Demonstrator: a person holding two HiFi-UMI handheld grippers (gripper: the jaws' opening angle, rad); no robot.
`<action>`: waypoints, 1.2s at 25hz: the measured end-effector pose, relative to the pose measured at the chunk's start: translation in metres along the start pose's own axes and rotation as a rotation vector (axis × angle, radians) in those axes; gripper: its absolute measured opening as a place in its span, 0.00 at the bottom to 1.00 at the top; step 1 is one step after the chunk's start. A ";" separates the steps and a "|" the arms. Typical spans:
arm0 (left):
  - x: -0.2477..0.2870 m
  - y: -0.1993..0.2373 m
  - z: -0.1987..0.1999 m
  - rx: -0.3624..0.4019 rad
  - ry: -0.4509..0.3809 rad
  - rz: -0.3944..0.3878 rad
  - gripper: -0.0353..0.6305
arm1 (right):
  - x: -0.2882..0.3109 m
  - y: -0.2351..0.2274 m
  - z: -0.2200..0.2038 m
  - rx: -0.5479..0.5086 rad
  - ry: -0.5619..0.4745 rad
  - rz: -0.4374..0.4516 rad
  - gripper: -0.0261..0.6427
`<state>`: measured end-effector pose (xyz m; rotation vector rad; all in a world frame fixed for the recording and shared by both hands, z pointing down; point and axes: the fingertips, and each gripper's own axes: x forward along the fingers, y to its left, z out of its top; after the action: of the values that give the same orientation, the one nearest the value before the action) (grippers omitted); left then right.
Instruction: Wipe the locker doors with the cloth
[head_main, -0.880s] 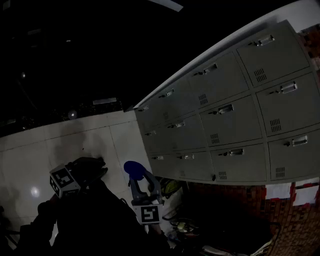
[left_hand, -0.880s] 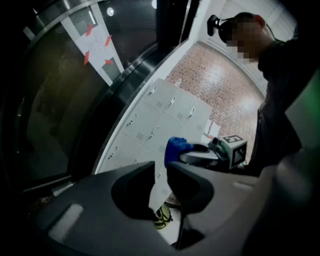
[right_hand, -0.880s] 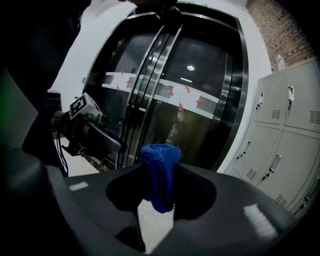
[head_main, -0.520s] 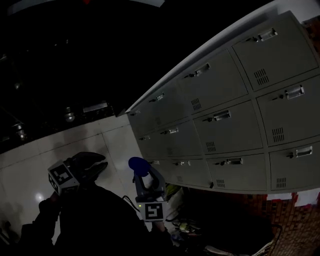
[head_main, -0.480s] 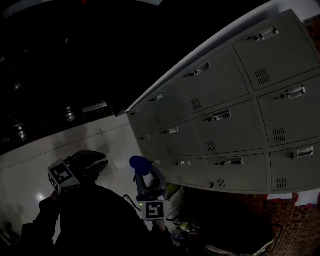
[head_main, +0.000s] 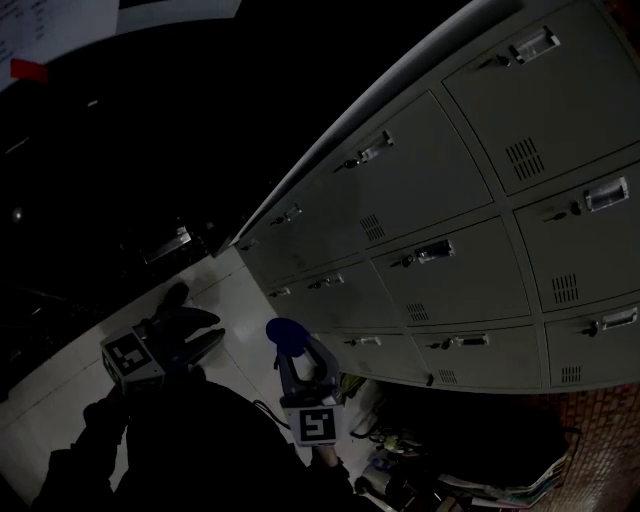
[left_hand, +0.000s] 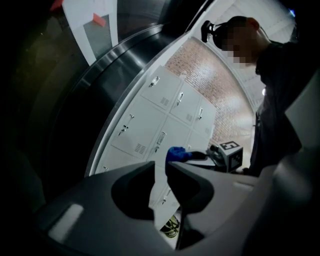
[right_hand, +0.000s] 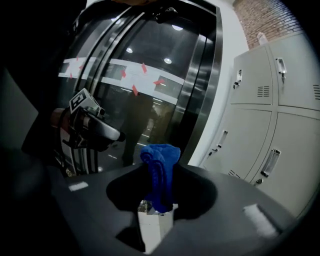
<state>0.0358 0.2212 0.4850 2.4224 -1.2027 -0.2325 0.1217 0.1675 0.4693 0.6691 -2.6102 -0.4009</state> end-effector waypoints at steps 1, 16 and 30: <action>0.009 0.016 0.008 0.004 0.008 -0.023 0.14 | 0.015 -0.010 -0.001 0.000 0.023 -0.019 0.23; 0.085 0.150 0.127 0.055 0.101 -0.389 0.14 | 0.153 -0.143 0.060 0.157 0.086 -0.341 0.23; 0.126 0.181 0.140 0.130 0.120 -0.583 0.14 | 0.170 -0.292 0.150 -0.103 0.101 -0.674 0.23</action>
<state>-0.0637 -0.0175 0.4444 2.8039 -0.4476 -0.1761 0.0309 -0.1400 0.2847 1.4844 -2.1884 -0.6673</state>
